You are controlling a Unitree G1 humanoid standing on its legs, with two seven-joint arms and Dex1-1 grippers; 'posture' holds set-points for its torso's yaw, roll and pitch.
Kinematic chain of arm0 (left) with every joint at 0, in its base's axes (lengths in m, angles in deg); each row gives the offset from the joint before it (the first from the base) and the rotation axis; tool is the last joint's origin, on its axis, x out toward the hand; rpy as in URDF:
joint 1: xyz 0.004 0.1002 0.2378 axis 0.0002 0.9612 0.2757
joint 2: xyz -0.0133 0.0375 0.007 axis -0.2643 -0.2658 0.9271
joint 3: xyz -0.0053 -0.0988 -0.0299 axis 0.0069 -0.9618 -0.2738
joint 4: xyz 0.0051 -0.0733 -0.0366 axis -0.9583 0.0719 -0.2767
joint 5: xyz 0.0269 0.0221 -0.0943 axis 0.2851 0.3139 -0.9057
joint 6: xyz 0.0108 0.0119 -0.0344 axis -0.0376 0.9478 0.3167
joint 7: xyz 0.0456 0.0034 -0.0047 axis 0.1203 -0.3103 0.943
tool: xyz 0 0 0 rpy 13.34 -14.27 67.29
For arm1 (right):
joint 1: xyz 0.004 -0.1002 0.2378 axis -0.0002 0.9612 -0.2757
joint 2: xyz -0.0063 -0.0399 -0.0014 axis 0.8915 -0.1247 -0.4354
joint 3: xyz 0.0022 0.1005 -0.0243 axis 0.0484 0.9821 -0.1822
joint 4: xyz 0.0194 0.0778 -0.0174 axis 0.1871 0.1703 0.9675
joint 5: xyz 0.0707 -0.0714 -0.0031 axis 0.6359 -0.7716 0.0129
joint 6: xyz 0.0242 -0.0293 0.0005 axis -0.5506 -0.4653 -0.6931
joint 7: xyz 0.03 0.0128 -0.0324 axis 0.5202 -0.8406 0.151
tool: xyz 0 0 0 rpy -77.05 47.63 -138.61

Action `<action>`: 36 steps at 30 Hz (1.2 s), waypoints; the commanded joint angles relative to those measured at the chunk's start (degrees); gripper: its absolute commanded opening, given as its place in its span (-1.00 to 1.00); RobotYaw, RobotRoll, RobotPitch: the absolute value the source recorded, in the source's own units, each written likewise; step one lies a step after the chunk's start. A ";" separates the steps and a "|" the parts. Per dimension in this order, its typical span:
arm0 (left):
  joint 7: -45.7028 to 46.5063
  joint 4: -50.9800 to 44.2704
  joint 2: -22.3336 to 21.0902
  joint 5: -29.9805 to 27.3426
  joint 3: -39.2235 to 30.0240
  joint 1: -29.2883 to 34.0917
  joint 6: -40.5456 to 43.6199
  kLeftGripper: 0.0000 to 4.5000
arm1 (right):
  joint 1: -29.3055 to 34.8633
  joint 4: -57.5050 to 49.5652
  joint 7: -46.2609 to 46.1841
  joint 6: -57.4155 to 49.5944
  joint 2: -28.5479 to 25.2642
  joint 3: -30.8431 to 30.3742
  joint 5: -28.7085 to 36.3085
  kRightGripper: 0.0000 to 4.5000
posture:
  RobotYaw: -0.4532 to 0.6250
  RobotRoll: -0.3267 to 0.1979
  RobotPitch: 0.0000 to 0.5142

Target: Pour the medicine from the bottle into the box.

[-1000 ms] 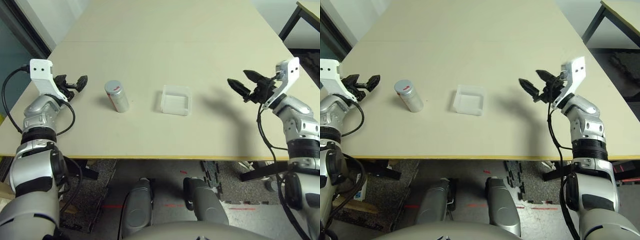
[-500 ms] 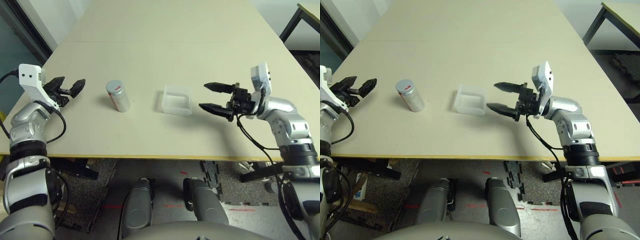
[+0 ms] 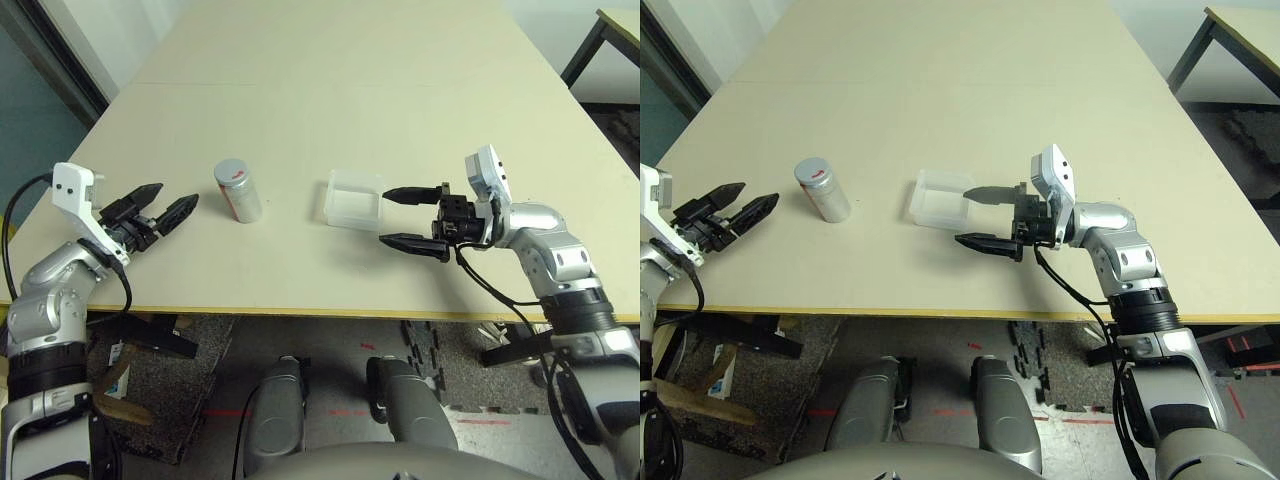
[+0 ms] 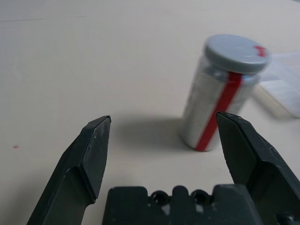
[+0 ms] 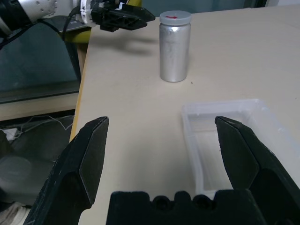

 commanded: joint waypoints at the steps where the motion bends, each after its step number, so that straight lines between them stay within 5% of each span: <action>1: -0.31 -2.14 1.54 0.24 2.03 1.87 -0.22 0.99 | -0.36 1.51 0.31 1.46 0.40 -0.34 -0.87 1.00 | -0.07 0.25 -0.48; 18: 4.91 -2.83 10.40 6.16 8.09 2.00 -11.80 0.99 | -0.65 4.53 -0.28 4.55 1.16 -0.13 -2.64 1.00 | -0.12 0.25 -0.47; 36: 7.07 7.49 12.24 10.40 10.81 -5.62 -20.20 0.99 | -0.41 3.04 -1.62 4.01 1.20 -0.22 -3.17 1.00 | -0.17 0.25 -0.48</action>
